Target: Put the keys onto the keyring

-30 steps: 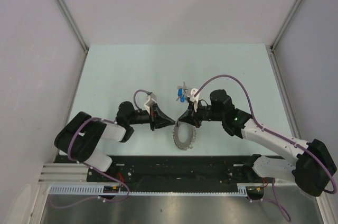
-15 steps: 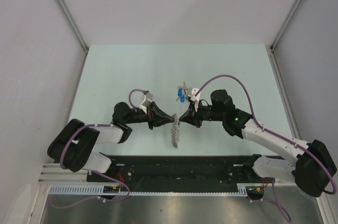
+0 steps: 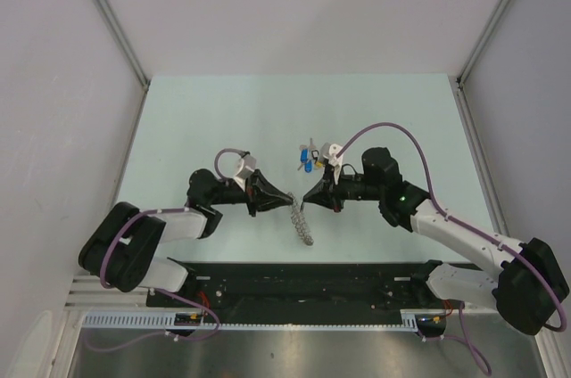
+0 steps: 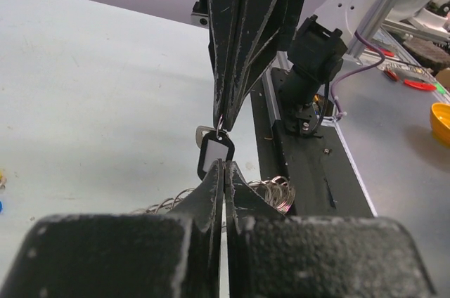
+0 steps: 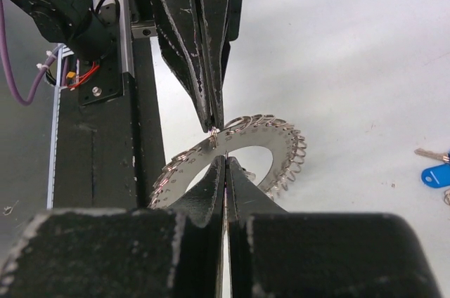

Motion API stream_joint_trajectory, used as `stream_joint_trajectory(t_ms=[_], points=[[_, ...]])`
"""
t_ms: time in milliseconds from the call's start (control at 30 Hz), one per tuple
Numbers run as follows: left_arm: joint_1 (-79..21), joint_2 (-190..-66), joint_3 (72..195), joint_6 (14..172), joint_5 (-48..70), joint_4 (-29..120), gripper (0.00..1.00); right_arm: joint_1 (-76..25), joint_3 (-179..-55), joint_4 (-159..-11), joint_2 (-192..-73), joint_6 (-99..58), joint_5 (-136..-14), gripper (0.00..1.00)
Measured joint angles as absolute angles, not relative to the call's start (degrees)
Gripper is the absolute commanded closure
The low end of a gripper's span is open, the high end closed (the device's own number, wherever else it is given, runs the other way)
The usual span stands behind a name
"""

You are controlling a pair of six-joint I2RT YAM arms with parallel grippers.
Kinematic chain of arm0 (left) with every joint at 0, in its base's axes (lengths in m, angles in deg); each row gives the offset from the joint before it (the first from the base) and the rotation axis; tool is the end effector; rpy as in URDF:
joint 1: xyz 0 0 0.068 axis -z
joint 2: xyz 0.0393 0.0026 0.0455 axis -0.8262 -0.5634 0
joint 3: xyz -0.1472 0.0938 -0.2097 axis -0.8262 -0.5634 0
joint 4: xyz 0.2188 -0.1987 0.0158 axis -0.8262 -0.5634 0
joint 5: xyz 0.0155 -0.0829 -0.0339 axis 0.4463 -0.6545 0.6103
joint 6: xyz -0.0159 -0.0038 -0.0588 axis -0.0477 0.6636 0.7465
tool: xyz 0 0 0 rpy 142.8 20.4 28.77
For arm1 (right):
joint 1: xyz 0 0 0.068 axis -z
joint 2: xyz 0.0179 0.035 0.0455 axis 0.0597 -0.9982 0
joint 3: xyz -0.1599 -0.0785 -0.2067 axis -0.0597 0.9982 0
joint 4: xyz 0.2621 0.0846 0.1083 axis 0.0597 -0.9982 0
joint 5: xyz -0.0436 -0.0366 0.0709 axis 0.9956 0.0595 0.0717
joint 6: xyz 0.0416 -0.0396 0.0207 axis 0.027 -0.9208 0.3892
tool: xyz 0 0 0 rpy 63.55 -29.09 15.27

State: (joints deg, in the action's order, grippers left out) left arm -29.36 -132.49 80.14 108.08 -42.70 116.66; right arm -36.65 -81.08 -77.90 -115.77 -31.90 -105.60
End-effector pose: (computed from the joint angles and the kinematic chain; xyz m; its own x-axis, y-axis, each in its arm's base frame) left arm 0.2106 -0.1493 0.1752 -0.2678 -0.0969 -0.9586 0.9634 -0.0109 -0.2680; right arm 0.2038 0.2085 0.2538 -0.1666 -0.2205 -0.9611 -0.9719 0.2009 0.1224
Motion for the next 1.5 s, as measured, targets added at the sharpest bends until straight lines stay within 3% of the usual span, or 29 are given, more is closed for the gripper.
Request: stream_joint_trajectory(t_ms=[533,900,1267,1500], points=[[-31.5,-133.2,82.9,105.1,-45.2,116.7,1.00,-36.3,-81.1,-77.3,-115.8,-31.4,-106.5,1.00],[-32.3,-136.7,83.7,102.9,-37.7,116.7,1.00,-36.3,-80.6,-78.8,-115.0,-30.1,-93.3,1.00],[-25.3,-145.0,98.9,102.9,-30.0,117.5,1.00,-36.3,-79.7,-81.6,-108.7,-28.8,-83.5,1.00],[-23.3,-151.7,93.4,104.4,-25.3,117.9,1.00,-36.3,-79.6,-83.6,-106.3,-28.6,-81.4,1.00]])
